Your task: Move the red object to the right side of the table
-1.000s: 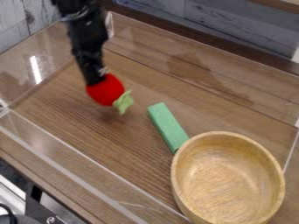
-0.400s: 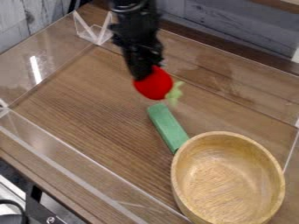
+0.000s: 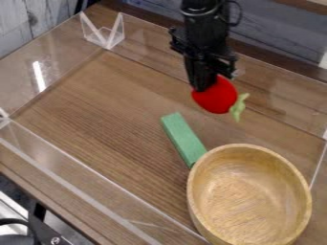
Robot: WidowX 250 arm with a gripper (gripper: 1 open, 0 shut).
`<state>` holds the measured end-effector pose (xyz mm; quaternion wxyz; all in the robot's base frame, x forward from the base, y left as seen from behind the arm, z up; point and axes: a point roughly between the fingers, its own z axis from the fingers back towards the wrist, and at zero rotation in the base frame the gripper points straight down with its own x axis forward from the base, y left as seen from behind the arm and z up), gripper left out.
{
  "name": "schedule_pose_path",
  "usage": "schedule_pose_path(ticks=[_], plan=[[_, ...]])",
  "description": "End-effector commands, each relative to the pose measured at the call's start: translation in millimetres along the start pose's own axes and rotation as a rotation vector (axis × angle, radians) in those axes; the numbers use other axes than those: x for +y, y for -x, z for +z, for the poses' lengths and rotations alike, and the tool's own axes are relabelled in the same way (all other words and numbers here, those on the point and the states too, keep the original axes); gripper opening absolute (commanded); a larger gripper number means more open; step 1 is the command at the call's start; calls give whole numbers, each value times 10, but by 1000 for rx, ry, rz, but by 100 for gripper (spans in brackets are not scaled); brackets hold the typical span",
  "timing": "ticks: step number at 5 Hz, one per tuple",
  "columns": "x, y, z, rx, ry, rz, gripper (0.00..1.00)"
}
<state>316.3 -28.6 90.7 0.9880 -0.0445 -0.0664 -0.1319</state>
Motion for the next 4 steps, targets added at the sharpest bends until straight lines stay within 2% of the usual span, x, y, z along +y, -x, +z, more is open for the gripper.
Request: schedule_pose_path(ticks=[1,2,3,4], plan=[[-318,-309,8,-50,-2,-31,0],[-676,-473,-141,-39,13,-49,0],[-732,-490,-328,-24,13,23,0],[-584,-508,-430,-18,6,74,0]])
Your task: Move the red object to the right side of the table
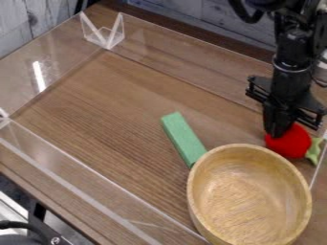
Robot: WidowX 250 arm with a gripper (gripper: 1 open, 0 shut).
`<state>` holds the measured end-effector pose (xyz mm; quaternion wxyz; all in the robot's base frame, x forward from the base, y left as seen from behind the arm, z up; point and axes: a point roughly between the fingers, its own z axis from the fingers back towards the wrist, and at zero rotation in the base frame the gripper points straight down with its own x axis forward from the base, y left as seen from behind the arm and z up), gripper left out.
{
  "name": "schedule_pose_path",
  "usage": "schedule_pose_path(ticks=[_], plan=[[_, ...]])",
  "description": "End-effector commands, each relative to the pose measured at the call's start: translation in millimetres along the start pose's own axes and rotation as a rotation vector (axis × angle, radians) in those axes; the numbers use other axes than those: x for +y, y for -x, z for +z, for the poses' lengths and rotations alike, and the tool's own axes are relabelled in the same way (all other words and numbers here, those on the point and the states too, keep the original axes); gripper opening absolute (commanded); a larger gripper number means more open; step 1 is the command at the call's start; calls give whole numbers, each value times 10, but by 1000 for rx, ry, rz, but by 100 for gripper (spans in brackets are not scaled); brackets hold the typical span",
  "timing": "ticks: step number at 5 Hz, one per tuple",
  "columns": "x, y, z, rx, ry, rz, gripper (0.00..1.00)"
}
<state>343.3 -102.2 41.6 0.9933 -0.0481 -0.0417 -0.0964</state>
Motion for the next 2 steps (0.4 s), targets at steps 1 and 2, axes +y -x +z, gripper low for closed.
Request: schedule_pose_path(ticks=[1,2], plan=[[84,-137,177,-61,-14,14,0],[139,-135,161,-54,-23,29,0]])
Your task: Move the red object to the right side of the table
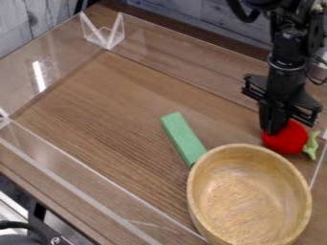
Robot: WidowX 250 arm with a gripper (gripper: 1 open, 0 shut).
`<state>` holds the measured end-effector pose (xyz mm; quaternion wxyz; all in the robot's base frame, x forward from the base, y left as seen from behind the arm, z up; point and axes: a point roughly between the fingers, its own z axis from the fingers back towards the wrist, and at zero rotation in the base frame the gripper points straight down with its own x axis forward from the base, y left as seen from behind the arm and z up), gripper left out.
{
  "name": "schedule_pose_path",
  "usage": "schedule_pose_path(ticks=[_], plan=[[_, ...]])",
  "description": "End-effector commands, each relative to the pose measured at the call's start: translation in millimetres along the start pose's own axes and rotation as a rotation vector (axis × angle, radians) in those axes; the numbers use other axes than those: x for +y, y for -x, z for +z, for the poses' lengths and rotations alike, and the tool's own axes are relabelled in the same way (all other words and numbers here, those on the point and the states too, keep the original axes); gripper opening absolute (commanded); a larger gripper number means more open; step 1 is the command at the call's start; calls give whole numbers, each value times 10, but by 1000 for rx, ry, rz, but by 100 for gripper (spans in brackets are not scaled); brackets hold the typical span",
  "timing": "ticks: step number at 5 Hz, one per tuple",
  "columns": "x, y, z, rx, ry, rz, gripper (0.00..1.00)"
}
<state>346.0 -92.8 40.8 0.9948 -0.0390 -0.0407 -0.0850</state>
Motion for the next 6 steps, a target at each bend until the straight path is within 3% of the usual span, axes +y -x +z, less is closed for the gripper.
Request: schedule_pose_path(ticks=[1,2,4,6], plan=[[178,-268,175,-51,-9,20,0],[266,-289,168,-45,-9,33,0],[42,-327,133,-39,-16,141,0],[172,-317,196,-30,-8,133,0]])
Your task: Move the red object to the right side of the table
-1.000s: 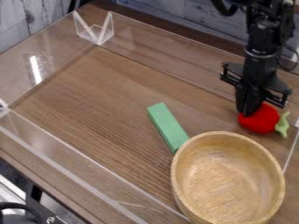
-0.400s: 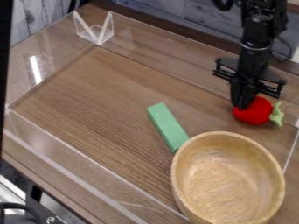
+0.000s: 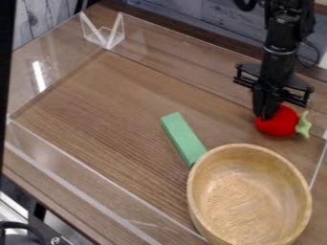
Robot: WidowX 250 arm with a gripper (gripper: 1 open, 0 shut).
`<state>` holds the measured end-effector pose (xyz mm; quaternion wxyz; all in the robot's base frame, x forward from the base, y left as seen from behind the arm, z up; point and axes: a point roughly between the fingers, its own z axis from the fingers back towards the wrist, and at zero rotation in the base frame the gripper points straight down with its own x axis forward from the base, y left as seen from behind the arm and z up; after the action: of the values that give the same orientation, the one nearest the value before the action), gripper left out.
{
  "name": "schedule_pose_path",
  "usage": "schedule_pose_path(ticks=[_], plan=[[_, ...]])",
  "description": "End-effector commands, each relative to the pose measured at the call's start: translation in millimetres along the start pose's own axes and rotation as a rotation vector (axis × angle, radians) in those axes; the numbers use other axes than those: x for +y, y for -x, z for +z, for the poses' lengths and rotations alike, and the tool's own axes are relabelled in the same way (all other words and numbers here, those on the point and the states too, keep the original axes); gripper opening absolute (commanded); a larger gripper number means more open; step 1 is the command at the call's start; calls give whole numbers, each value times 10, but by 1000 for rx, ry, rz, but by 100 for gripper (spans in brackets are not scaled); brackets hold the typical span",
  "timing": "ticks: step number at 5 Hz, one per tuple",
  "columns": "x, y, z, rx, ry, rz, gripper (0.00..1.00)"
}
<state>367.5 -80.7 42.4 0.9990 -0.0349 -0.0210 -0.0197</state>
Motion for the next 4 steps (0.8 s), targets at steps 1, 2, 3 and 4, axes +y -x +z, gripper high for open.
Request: schedule_pose_path(ticks=[1,2,3,4], plan=[[67,-117,217,-59,10,-4,0],[46,-64,163,-60,8,64,0],[16,-12,114,-61,6,136,0],[-128,20,132,-64,8,183,0]])
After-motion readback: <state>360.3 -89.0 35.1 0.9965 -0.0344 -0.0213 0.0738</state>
